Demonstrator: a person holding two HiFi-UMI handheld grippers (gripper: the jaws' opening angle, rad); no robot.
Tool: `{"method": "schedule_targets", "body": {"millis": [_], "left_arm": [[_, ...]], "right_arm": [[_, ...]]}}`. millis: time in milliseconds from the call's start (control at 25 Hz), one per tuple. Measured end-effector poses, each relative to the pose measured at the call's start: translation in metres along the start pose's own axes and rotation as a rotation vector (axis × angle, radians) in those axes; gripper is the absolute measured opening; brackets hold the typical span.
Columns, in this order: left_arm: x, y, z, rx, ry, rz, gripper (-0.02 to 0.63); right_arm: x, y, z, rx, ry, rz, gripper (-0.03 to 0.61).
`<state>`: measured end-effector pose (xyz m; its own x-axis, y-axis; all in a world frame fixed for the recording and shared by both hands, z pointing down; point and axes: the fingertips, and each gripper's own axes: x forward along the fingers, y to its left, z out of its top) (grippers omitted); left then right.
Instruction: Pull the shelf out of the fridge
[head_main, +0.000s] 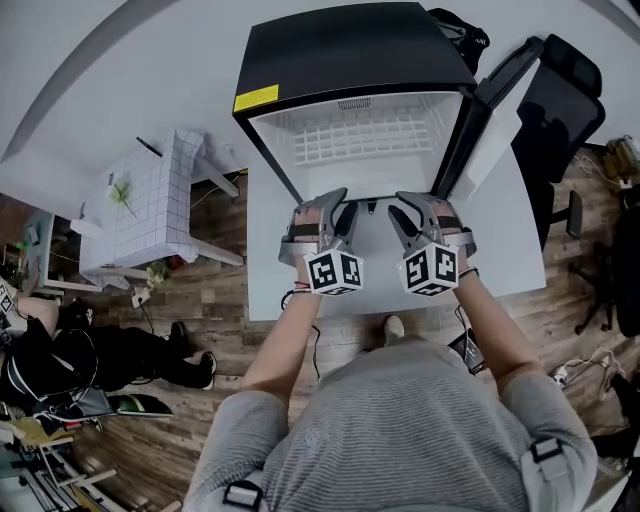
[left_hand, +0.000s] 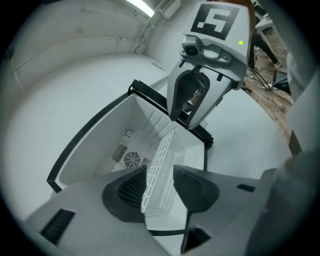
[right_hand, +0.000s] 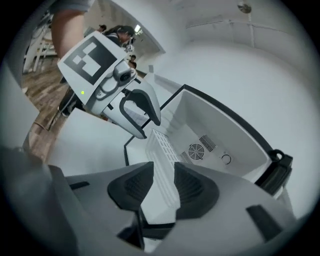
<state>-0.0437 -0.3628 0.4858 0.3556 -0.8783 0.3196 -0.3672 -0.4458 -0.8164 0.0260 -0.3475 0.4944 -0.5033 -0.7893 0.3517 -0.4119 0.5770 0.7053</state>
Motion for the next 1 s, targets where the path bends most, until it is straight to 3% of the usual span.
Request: {"method": "schedule_targets", "body": {"millis": [200,360,680,880,1000], "left_arm": [[0.023,0.001,-0.012,0.185,0.094,0.048,0.153],[0.037,0.007,-0.016,0.273,0.13,0.065,0.153],[0.062,0.014,-0.033,0.325,0.196,0.094,0.153],[0.081,0.006,-0.048,0.37,0.222,0.057,0.153],[0.089,-0.001,-0.056,0.358,0.235,0.007,0.153]], "right_arm": [[0.026,-0.005,-0.013,-0.265,0.076,-0.095,0.118],[0.037,-0.017,-0.012,-0.334,0.118,-0.12,0.118],[0.072,-0.02,-0.039,-0.49,0.199,-0.181,0.126],[0.091,-0.025,-0.055,-0.514,0.24,-0.184,0.126],[0.099,-0.028,-0.056,-0.524,0.232,-0.189,0.126]]}}
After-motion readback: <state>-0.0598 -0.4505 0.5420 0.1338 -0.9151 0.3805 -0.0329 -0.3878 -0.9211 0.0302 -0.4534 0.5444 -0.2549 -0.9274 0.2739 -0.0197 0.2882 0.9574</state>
